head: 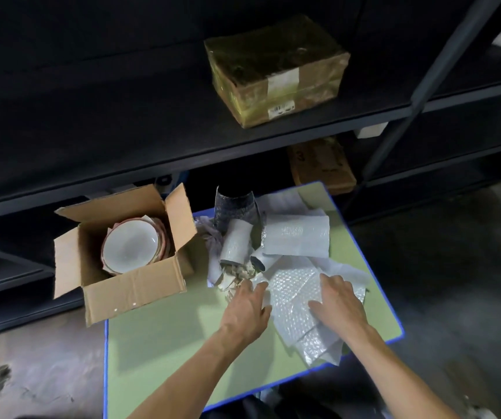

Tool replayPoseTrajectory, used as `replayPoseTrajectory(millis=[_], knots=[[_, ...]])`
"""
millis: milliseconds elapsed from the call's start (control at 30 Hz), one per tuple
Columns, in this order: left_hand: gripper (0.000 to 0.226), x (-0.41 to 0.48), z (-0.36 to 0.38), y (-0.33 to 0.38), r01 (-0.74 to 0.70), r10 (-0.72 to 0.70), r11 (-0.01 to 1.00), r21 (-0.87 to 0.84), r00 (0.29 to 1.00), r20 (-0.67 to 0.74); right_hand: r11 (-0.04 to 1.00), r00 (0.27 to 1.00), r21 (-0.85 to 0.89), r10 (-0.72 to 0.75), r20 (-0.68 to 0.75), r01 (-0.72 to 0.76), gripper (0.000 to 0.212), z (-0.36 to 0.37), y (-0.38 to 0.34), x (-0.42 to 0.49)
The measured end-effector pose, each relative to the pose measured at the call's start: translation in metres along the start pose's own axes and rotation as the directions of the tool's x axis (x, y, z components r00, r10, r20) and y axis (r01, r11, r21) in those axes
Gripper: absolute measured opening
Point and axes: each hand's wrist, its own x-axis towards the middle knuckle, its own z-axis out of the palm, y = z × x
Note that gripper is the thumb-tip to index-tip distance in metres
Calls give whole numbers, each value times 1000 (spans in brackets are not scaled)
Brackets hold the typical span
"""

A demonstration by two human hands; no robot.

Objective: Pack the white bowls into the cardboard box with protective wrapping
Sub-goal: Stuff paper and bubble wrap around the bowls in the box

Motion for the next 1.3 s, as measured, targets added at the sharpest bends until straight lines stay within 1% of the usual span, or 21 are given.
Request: replayPoseTrajectory(millis=[167,333,433,500,633,767,833,933,1000,1100,1200,1300], knots=[[52,5,8,6,48,-46,997,-67,999,26,996,999,92,10,-45,-6,65,1,-2,8],[49,1,6,7,56,-56,993,-104,998,4,981,997,191,35,-72,-21,56,3,1,13],[49,-2,6,6,52,-52,992,-114,999,8,982,996,182,55,-71,-41,50,4,2,15],[50,-4,7,5,57,-56,990,-130,998,13,977,996,207,61,-60,-47,46,4,1,16],[51,-6,8,6,55,-55,986,-155,998,5,966,996,251,81,-50,-66,50,4,1,17],[53,-8,8,6,75,-75,984,-159,997,8,973,991,202,122,-58,-108,48,1,5,16],[53,-10,7,7,85,-84,984,-157,996,11,971,991,211,124,-57,-110,45,0,7,15],[52,-13,5,9,82,-81,981,-174,997,12,959,994,269,102,-39,-88,45,-1,6,14],[53,-15,3,10,87,-89,978,-191,996,2,943,997,326,76,-12,-68,40,-6,4,14],[54,-19,-2,10,84,-90,977,-198,996,-25,917,998,394,51,29,-59,14,-15,6,12],[54,-22,-5,6,58,-74,974,-218,995,-68,879,997,470,48,66,-74,15,-30,18,6],[53,-25,-10,3,75,-109,954,-290,989,-102,836,988,536,40,150,-115,28,-42,28,0]])
